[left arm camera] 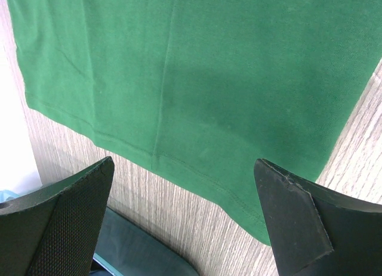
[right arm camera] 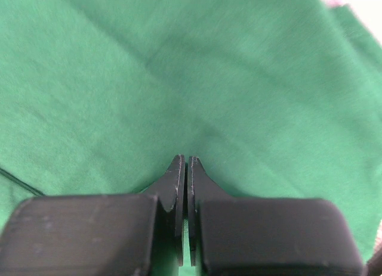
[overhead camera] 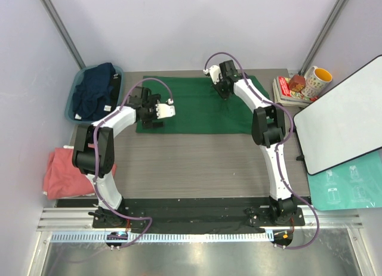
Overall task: Fold and stack the t-shirts
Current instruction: Fold the flattened tshirt in 1/3 of the way
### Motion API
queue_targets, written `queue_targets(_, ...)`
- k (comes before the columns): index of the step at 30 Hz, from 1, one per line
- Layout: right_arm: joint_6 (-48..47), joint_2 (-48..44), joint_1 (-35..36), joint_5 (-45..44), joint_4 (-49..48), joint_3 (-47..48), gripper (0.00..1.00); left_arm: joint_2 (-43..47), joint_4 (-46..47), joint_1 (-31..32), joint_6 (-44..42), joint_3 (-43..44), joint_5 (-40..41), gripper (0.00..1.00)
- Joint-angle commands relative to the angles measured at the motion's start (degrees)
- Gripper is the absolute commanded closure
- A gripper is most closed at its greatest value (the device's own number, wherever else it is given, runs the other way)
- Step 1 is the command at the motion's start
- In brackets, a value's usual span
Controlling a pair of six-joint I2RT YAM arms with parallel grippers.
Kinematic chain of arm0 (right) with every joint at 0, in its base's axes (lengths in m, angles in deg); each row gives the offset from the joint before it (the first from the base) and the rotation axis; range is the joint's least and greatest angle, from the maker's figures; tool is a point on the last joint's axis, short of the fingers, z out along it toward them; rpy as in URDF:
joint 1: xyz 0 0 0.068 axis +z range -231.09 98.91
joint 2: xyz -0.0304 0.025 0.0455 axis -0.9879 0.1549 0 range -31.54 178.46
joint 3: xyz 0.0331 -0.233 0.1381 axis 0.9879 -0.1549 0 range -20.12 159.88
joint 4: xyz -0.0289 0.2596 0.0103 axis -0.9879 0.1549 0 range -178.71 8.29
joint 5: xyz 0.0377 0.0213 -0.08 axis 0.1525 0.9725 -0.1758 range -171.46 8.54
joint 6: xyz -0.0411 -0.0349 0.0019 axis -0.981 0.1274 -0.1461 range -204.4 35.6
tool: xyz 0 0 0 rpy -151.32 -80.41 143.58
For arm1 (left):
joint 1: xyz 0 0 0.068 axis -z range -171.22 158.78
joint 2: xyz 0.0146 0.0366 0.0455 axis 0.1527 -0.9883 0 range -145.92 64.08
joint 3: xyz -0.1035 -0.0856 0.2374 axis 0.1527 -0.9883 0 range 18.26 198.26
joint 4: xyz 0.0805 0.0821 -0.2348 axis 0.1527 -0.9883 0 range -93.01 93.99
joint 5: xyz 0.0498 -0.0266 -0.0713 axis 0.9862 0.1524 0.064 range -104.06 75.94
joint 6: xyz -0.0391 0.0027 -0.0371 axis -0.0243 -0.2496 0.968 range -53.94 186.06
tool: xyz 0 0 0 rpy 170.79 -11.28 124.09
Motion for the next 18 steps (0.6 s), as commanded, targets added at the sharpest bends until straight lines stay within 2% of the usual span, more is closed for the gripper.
queue_targets(1, 0.43, -2.77, 0.04, 1.75, -1.65, 4.06, 0.99, -0.5, 1.74, 0.32, 0.44, 1.97, -1.55, 0.0)
queue_targets(10, -0.18, -3.57, 0.13, 2.72, -2.18, 2.66, 0.97, -0.68, 1.74, 0.32, 0.35, 2.41, -1.46, 0.0)
queue_targets(14, -0.8, -3.83, 0.3, 1.24, -2.01, 1.78, 0.54, -0.68, 1.74, 0.32, 0.26, 2.5, -1.54, 0.0)
queue_targets(16, -0.71, -4.09, 0.21, -0.34, -2.53, 1.69, 0.5, -0.76, 1.74, 0.32, 0.35, 2.59, -1.46, 0.0)
queue_targets(18, 0.42, -4.36, 0.21, -6.75, -5.6, 0.64, 0.49, -0.76, 1.65, 0.41, 0.17, 2.67, -1.54, 0.0)
